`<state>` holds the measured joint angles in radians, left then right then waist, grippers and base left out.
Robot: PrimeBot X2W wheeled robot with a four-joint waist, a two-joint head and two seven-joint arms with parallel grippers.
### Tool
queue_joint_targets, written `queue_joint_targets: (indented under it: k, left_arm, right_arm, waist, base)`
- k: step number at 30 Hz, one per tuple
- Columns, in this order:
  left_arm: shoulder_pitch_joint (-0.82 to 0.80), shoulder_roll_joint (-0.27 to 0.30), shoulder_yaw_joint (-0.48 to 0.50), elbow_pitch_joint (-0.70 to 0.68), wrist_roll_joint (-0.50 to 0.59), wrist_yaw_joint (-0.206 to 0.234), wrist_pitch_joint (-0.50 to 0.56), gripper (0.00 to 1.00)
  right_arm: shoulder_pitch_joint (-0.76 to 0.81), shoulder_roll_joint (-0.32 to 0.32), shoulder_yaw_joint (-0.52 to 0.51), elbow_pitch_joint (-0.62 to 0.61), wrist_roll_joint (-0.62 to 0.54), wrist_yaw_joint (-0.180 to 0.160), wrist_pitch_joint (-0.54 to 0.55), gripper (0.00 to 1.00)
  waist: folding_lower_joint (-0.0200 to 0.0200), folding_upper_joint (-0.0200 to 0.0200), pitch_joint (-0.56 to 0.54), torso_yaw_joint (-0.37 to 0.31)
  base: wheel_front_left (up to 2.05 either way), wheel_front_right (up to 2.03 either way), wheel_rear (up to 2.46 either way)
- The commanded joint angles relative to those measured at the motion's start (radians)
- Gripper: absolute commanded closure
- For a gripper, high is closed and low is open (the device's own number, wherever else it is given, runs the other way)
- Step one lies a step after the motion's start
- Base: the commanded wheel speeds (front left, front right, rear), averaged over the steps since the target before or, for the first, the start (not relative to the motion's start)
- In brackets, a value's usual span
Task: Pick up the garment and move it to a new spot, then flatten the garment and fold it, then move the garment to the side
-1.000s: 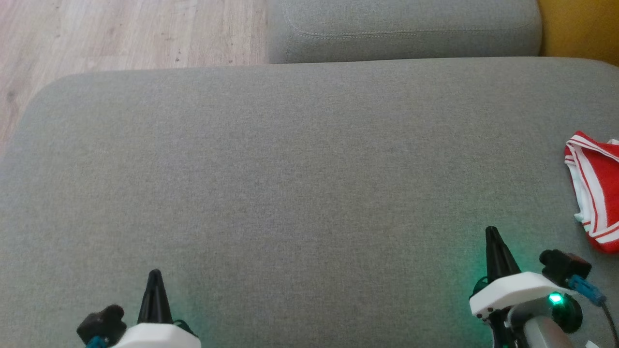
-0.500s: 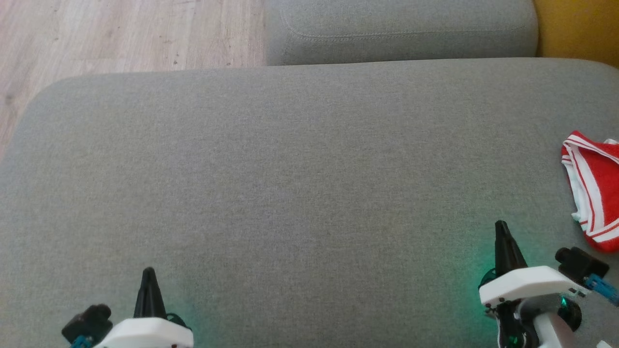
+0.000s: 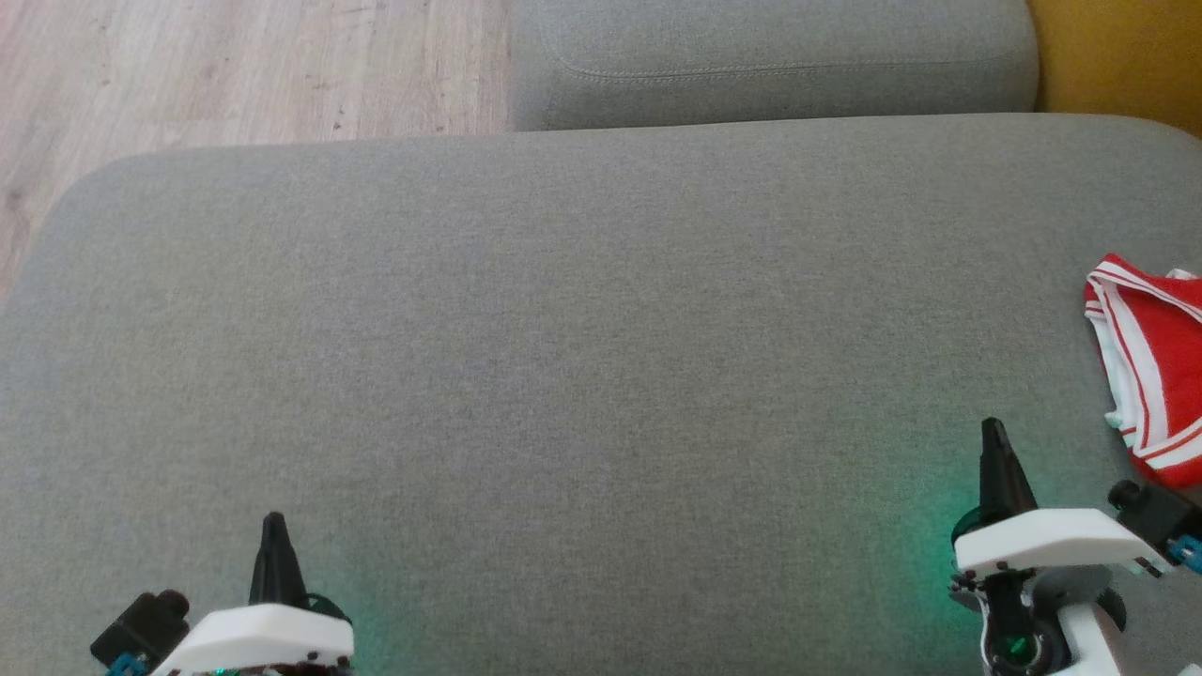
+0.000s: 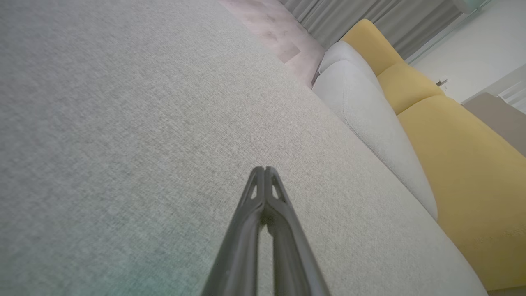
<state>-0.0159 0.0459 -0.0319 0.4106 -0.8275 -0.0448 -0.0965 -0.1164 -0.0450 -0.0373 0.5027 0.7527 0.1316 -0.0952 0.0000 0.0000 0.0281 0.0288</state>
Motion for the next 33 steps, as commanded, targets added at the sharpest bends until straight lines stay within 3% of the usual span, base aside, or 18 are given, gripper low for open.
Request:
queue_joint_targets:
  k: [1,33]
  left_arm:
    - [-0.048,0.002,0.025,-0.04,-0.028,-0.009,0.005,1.0]
    - [-0.068,0.003,0.079,-0.095,-0.363,-0.043,0.096,1.0]
  right_arm:
    - [-0.024,-0.004,0.004,-0.043,0.034,0.0,0.007,1.0]
    - [-0.009,-0.005,-0.032,-0.139,0.399,-0.001,0.096,1.0]
  waist:
    - [0.0,0.0,-0.001,-0.001]
    - [0.0,0.0,-0.011,-0.013]
  base:
    - [0.0,0.0,0.0]
    - [0.0,0.0,0.0]
